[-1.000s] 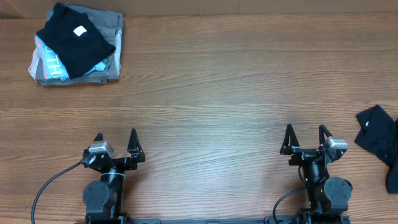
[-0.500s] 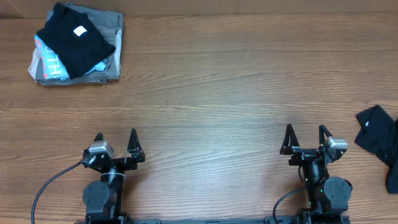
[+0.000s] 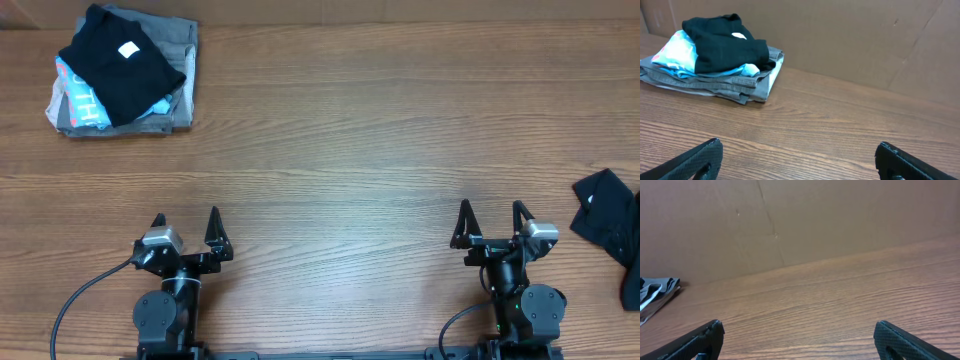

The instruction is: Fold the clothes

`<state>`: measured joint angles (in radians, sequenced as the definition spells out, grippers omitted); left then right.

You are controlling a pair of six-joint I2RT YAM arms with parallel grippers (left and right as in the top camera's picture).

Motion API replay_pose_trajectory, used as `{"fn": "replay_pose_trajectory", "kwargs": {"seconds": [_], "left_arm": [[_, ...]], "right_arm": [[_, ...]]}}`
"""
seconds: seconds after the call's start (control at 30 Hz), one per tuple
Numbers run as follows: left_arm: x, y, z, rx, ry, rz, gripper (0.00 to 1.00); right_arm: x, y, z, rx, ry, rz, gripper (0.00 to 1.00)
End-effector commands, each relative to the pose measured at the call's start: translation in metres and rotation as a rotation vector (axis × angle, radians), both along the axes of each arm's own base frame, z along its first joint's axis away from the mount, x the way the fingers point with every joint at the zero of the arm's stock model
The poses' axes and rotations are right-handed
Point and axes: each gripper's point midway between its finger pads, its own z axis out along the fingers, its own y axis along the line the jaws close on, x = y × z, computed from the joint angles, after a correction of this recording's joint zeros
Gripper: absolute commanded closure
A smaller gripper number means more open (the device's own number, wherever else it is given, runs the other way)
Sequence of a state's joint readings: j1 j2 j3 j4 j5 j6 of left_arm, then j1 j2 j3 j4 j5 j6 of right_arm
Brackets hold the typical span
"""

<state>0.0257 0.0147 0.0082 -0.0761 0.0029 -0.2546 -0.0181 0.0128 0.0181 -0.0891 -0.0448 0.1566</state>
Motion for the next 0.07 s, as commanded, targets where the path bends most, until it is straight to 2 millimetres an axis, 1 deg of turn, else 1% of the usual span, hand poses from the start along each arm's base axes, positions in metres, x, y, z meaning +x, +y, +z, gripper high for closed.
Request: {"fn": "replay_pose_trajectory", "kwargs": {"seconds": [0.0, 0.03], "left_arm": [[-0.0003, 0.0002, 0.0005, 0.024, -0.006, 0.003, 0.00], [-0.0003, 0.0001, 0.0005, 0.024, -0.006, 0.002, 0.00]], "right_arm": [[0.0000, 0.0009, -0.0008, 0.000, -0.008, 0.004, 0.00], [0.0000, 0.0009, -0.0008, 0.000, -0.008, 0.004, 0.00]]}}
